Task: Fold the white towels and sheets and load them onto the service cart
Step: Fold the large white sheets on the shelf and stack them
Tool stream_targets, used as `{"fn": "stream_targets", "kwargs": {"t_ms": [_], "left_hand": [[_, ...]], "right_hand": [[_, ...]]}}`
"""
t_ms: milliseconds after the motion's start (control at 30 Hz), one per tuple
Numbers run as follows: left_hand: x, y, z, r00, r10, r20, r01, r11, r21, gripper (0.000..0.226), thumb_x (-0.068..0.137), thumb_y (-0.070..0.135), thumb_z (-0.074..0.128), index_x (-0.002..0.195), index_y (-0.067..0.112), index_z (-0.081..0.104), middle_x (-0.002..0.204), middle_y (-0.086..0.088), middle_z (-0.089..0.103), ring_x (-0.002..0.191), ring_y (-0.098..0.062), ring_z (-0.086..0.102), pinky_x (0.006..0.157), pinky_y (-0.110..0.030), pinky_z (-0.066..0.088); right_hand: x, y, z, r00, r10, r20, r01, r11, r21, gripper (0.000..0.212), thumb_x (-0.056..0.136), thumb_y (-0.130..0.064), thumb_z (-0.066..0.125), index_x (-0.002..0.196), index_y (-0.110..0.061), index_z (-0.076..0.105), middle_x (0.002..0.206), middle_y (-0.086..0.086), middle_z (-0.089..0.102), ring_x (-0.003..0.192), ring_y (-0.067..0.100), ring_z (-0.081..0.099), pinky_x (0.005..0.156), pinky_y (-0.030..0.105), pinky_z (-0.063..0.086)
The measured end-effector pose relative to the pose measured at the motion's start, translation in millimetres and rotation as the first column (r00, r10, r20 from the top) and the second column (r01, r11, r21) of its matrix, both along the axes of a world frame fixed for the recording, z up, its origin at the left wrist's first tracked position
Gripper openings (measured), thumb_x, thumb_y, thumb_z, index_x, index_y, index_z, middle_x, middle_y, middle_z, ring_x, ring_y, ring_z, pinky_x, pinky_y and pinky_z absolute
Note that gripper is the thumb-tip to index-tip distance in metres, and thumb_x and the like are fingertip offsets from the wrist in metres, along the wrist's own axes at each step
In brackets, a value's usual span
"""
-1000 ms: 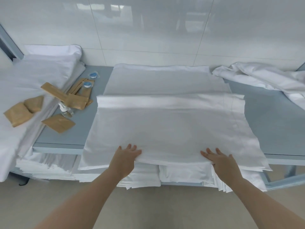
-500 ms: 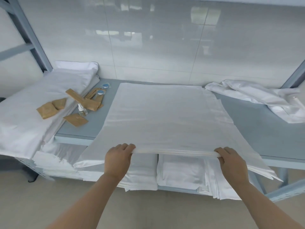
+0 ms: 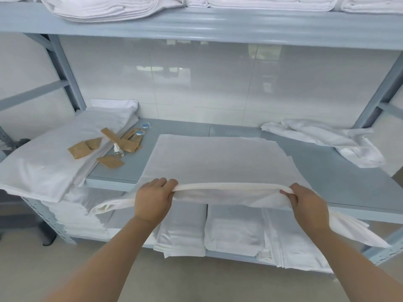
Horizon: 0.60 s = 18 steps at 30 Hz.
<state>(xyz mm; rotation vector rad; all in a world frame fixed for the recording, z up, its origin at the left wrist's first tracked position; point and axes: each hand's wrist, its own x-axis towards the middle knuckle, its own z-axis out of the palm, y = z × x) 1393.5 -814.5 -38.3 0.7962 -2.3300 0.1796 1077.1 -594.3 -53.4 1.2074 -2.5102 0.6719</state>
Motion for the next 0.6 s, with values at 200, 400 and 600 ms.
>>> {"fn": "stream_targets", "kwargs": {"t_ms": [200,400,600], "left_hand": [[-6,-24,26,0.999,-0.016,0.040,0.018,0.999,-0.043,0.029,0.079,0.021,0.041,0.076,0.011,0.068,0.054,-0.004,0.053,0.042,-0.027,0.051,0.038,-0.022,0.032],[-44,-103,33,0.993,-0.059,0.101,0.071,0.990,-0.120,0.030,0.083,0.025,0.043,0.075,0.011,0.069,0.052,-0.005,0.050,0.039,-0.026,0.049,0.036,-0.022,0.035],[-93,-192,30,0.993,-0.084,0.085,0.096,0.984,-0.151,0.056,0.092,0.053,0.035,0.068,0.011,0.063,0.048,-0.003,0.049,0.038,-0.024,0.050,0.039,-0.021,0.031]], "right_hand": [[-18,-22,32,0.973,0.049,-0.227,-0.050,0.999,0.001,0.038,0.090,-0.034,0.060,0.064,-0.008,0.049,0.052,0.011,0.052,0.048,0.032,0.055,0.046,0.030,0.033],[-59,-89,47,0.887,0.073,-0.456,-0.109,0.993,-0.053,0.060,0.095,-0.051,0.031,0.060,-0.006,0.048,0.046,0.008,0.045,0.037,0.027,0.046,0.043,0.021,0.025],[-107,-162,47,0.818,0.045,-0.574,-0.083,0.996,-0.040,0.067,0.099,-0.054,0.024,0.063,-0.006,0.053,0.045,0.008,0.045,0.038,0.026,0.046,0.044,0.021,0.023]]}}
